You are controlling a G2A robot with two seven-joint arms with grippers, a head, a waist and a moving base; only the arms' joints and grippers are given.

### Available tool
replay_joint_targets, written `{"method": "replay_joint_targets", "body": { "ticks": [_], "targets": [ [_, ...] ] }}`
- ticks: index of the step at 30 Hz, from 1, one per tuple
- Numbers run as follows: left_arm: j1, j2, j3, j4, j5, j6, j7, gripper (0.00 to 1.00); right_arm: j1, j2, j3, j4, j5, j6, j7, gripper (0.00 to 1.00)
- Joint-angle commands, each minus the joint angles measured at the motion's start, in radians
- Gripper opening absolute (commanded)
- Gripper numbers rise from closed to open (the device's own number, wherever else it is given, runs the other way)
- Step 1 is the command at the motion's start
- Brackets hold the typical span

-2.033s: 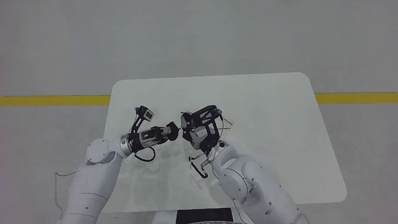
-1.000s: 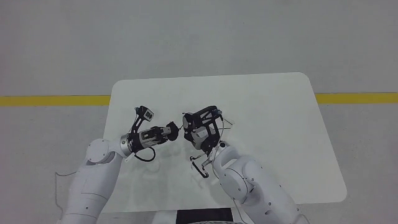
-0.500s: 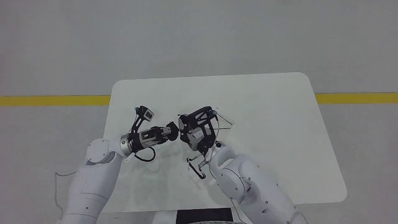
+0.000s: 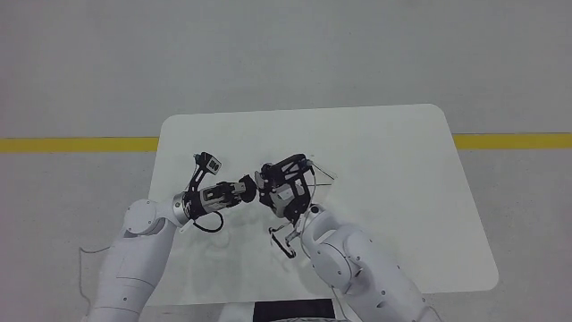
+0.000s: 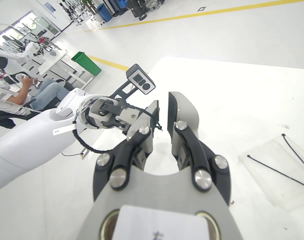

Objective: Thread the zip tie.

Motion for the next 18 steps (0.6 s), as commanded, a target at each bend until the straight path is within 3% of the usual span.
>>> {"method": "replay_joint_targets", "body": {
  "ticks": [1,10,14,18],
  "targets": [
    [0.000,0.000,0.000,0.000,0.000,0.000,0.000,0.00,-0.001,0.000,0.001,-0.003,-0.002,0.000,-0.002,1.00],
    [0.000,0.000,0.000,0.000,0.000,0.000,0.000,0.00,-0.016,0.003,0.019,-0.025,-0.019,-0.003,-0.028,1.00],
    [0.000,0.000,0.000,0.000,0.000,0.000,0.000,0.00,-0.023,0.006,0.023,-0.034,-0.030,-0.010,-0.029,0.50],
    [0.000,0.000,0.000,0.000,0.000,0.000,0.000,0.00,-0.027,0.006,0.020,-0.036,-0.034,-0.015,-0.028,0.34]
  ]
}}
